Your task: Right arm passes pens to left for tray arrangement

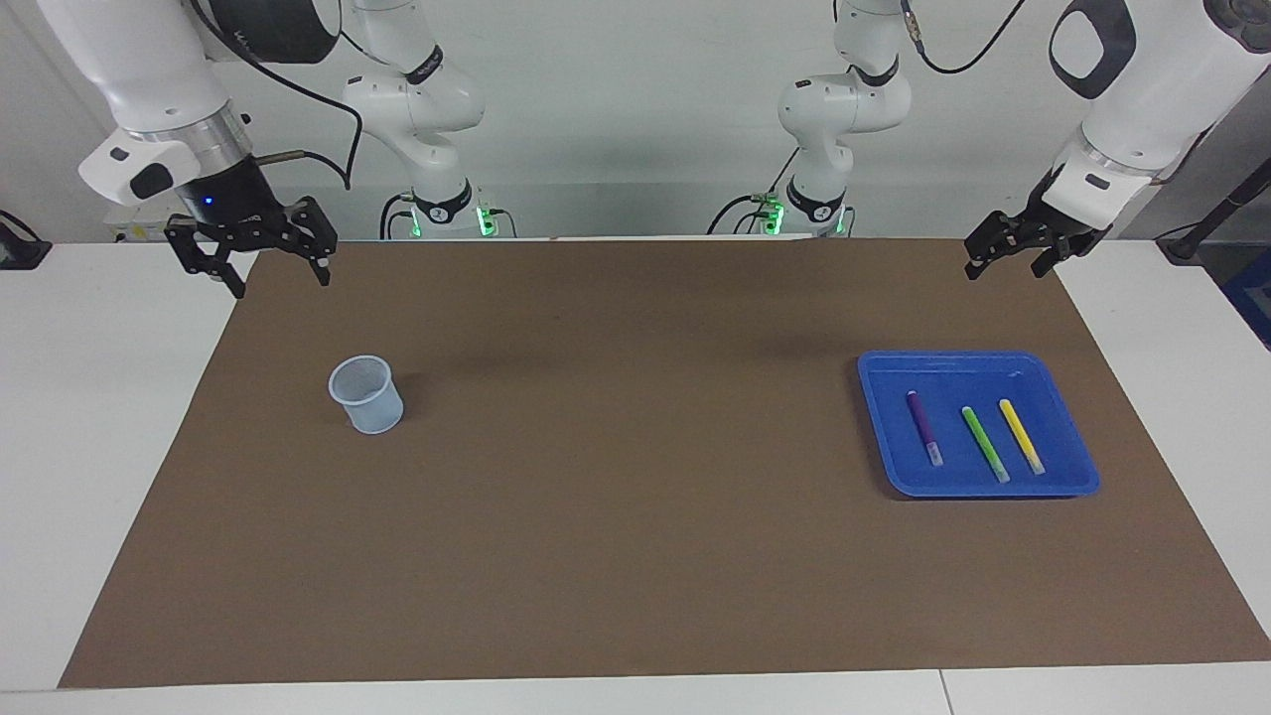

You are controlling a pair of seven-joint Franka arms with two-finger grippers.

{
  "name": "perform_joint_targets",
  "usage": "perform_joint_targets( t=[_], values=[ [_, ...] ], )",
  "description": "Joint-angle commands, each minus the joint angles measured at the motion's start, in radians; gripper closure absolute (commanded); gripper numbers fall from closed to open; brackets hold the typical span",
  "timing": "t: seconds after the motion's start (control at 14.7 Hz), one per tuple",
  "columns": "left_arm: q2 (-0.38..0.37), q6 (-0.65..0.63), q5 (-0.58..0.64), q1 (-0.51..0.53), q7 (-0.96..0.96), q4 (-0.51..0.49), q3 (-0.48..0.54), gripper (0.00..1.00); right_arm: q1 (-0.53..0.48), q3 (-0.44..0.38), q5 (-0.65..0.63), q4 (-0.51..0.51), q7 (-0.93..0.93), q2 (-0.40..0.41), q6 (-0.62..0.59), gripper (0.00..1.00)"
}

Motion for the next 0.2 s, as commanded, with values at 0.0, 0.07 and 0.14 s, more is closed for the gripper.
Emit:
perform_joint_targets(
  t=[0.0,0.07,0.14],
  values=[
    [0.012,-0.01,0.001,-0.001,-0.005,0.026,0.002,0.0,-0.003,0.0,-0.011,0.009,0.022,-0.001,-0.011,0.0],
    [0.012,-0.01,0.001,-0.001,-0.005,0.024,0.002,0.0,-0.004,0.0,-0.011,0.008,0.022,-0.001,-0.011,0.0],
    [0.012,-0.01,0.001,-0.001,-0.005,0.024,0.002,0.0,-0.004,0.0,-0.011,0.008,0.022,-0.001,-0.011,0.0]
  ],
)
